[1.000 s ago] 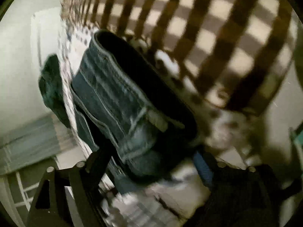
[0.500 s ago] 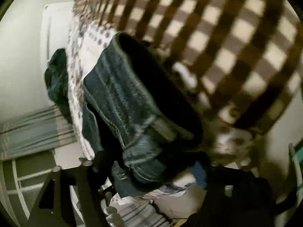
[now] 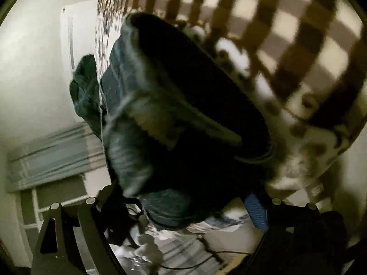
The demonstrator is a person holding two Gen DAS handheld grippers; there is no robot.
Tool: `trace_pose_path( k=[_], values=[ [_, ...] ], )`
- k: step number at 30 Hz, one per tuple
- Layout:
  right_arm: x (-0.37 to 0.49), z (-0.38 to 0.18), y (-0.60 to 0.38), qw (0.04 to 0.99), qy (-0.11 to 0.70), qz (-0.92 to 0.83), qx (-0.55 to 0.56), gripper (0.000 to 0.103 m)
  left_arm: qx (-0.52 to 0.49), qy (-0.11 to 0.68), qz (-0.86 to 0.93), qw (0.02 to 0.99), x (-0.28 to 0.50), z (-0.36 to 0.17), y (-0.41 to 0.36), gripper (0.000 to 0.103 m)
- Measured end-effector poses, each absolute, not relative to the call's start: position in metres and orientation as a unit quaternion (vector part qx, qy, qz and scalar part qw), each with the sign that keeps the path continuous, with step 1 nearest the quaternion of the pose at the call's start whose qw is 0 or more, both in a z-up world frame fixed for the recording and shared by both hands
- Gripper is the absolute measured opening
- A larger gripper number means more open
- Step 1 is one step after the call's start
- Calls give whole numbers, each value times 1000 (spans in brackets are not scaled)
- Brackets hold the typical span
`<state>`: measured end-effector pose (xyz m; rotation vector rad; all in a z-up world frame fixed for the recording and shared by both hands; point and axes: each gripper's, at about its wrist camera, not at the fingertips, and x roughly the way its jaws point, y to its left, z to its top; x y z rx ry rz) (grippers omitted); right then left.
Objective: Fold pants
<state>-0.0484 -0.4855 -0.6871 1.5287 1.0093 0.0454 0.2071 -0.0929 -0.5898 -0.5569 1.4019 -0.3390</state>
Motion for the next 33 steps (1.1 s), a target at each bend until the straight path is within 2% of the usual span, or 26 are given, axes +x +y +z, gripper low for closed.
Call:
trace_pose_path(
  k=[7,15,16,17,20,26,27,29,30,31,33],
  values=[
    [-67,-665,-491,635,428,56,641,93,-250,636,-158,713,208,-589,-93,85],
    [-16,-679,-473,659,462,47,591,94,-239,636,-161,716,208,-589,-97,85],
    [-9,-683,-470,660,465,46,588,94,-237,636,-163,716,208,-589,-98,85],
    [-1,-685,-468,661,467,46,586,99,-234,637,-166,716,208,-589,-99,85],
    [10,-682,-459,668,461,40,583,100,-230,637,-171,715,208,-590,-99,85],
    [7,-685,-453,671,439,11,597,96,-237,631,-166,720,208,-591,-102,85],
    [9,-682,-449,673,442,-12,592,85,-232,628,-168,723,208,-589,-104,85],
    [10,-676,-440,683,443,-35,579,68,-218,627,-170,729,206,-586,-108,77],
    [9,-674,-438,684,441,-41,580,60,-213,625,-170,732,204,-584,-108,64],
    [8,-672,-436,686,437,-48,580,58,-209,621,-171,736,202,-581,-107,47],
    [8,-667,-430,689,434,-62,577,53,-211,609,-183,743,197,-570,-101,30]
  ],
)
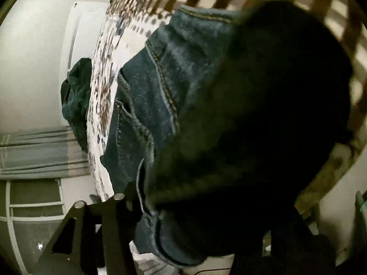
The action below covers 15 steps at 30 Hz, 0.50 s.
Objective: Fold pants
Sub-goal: 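Lower the folded jeans onto the bed and open both tools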
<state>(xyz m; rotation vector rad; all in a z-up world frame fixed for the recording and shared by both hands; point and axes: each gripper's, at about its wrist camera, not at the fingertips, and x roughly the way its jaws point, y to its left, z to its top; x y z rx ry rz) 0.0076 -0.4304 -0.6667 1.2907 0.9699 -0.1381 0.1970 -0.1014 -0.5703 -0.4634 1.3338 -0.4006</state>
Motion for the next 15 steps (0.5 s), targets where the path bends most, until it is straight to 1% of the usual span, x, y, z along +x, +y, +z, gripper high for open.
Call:
trace_pose_path(
  k=[1,4,11,15],
  values=[
    [9,-664,-428,690,433,-66,576,52,-213,605,-187,744,195,-565,-101,25],
    [15,-649,-413,701,434,-73,561,48,-213,596,-191,750,191,-545,-100,22],
    [27,-604,-397,712,423,-58,558,47,-243,580,-194,753,191,-488,-91,21],
    [44,-570,-387,723,409,-42,555,47,-243,563,-203,763,207,-451,-86,21]
  ],
)
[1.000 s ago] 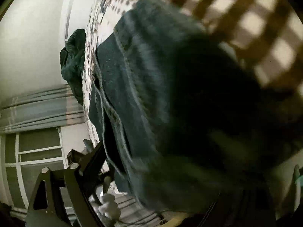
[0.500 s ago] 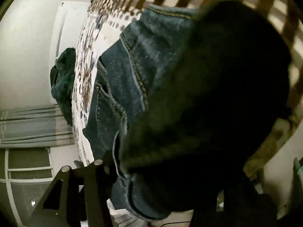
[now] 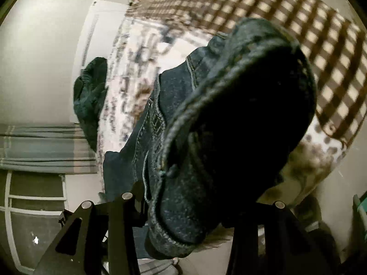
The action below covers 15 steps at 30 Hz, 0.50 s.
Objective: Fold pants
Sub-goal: 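Lower the folded jeans onto the bed and open both tools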
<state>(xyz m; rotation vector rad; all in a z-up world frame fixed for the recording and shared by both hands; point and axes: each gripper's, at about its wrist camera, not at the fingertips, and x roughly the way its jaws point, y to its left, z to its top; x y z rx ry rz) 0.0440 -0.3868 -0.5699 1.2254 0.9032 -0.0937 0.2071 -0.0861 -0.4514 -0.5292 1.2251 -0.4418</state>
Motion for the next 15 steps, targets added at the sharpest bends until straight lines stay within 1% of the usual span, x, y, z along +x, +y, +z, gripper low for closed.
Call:
trace_pose_path(
  k=[4,7,13,14,15],
  values=[
    [80,-541,-372,737,391,-32,550,47,-250,544,-217,771,243,-430,-74,21],
    [120,-519,-360,750,376,-26,544,47,-253,529,-224,778,285,-422,-63,21],
    [246,-519,-330,762,358,-26,540,47,-256,518,-222,786,396,-424,-28,21],
    [257,-518,-341,763,357,-26,538,47,-257,517,-221,786,416,-426,-21,21],
    [287,-521,-332,764,355,-25,537,47,-258,516,-219,787,442,-428,-12,21]
  ],
)
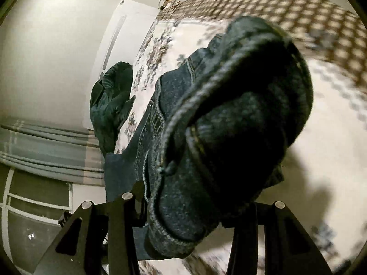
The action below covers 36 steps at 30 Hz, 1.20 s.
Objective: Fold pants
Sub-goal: 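Lower the folded jeans onto the bed and open both tools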
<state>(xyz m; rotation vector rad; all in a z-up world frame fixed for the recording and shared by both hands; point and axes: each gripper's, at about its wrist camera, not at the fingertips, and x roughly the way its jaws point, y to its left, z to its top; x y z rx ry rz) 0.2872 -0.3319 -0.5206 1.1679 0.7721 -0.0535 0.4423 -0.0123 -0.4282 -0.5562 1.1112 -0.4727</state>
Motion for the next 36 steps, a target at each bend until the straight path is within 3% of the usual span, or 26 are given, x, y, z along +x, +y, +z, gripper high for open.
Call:
trace_pose_path(
  k=[7,13,14,16,20,26,29,31,32,34,36],
  values=[
    [456,-542,-298,770,350,-11,534,47,-240,508,-204,802,569,-453,36,21],
    [555,-610,-268,752,397,-5,526,48,-234,559,-165,778,623,-530,67,23],
    [567,-623,-269,748,411,-10,521,53,-241,569,-165,769,625,-543,71,24],
    [573,-639,-270,736,439,-17,515,63,-253,577,-163,759,625,-557,78,34],
    [557,-648,-291,710,453,-19,539,63,-274,579,-173,748,614,-560,83,42],
    [560,-646,-306,720,475,-59,502,63,-257,586,-153,753,614,-545,83,43],
    [555,-606,-289,735,499,-78,453,72,-176,574,-121,791,608,-516,72,41],
    [545,-575,-272,748,515,-96,409,79,-121,566,-105,809,598,-500,64,52],
    [519,-555,-269,753,520,-102,390,88,-97,564,-98,814,592,-493,59,58],
    [513,-538,-257,770,531,-117,334,96,-66,556,-89,824,579,-478,52,83],
    [513,-518,-245,787,535,-125,281,100,-39,547,-79,833,563,-463,43,84]
  ],
)
